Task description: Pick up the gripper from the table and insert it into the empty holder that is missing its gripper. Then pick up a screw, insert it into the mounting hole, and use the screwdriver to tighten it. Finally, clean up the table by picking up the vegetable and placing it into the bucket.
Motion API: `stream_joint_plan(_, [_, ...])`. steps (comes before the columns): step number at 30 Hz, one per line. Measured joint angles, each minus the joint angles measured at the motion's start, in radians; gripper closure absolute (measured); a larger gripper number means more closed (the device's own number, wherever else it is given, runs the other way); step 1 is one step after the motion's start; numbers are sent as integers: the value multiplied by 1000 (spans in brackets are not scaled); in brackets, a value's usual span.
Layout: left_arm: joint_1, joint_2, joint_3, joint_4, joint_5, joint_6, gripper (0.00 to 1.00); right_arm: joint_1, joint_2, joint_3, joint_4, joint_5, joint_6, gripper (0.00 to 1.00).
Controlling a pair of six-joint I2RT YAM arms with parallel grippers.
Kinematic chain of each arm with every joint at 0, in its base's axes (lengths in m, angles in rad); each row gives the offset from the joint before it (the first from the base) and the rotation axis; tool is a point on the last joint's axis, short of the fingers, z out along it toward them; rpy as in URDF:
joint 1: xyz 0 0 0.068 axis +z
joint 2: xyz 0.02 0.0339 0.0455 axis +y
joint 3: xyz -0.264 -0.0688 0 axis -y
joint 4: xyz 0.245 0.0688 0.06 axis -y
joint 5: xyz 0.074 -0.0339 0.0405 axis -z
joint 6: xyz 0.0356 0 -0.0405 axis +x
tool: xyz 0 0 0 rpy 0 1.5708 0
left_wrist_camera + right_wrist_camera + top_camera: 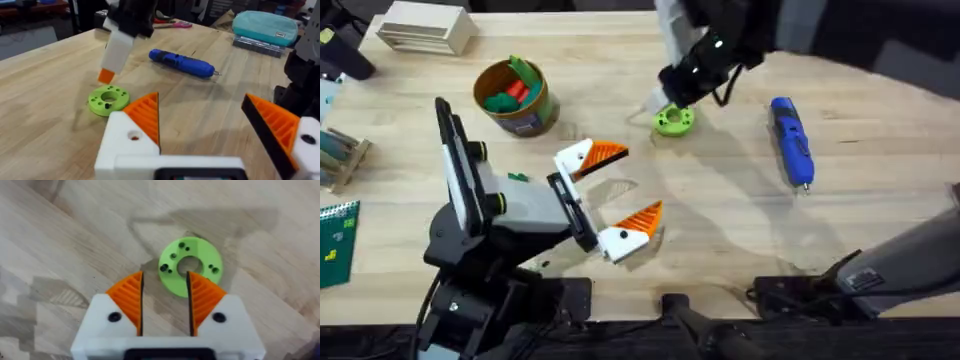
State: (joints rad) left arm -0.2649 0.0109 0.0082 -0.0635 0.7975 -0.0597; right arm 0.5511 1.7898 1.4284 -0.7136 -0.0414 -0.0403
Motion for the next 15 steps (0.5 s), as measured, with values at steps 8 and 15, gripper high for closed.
stream_joint_plan(8, [0,0,0,0,0,0,14,37,99,0,2,3,-16,781])
stream_joint_plan(15, [0,0,0,0,0,0,13,37,113,0,12,21,-20,845])
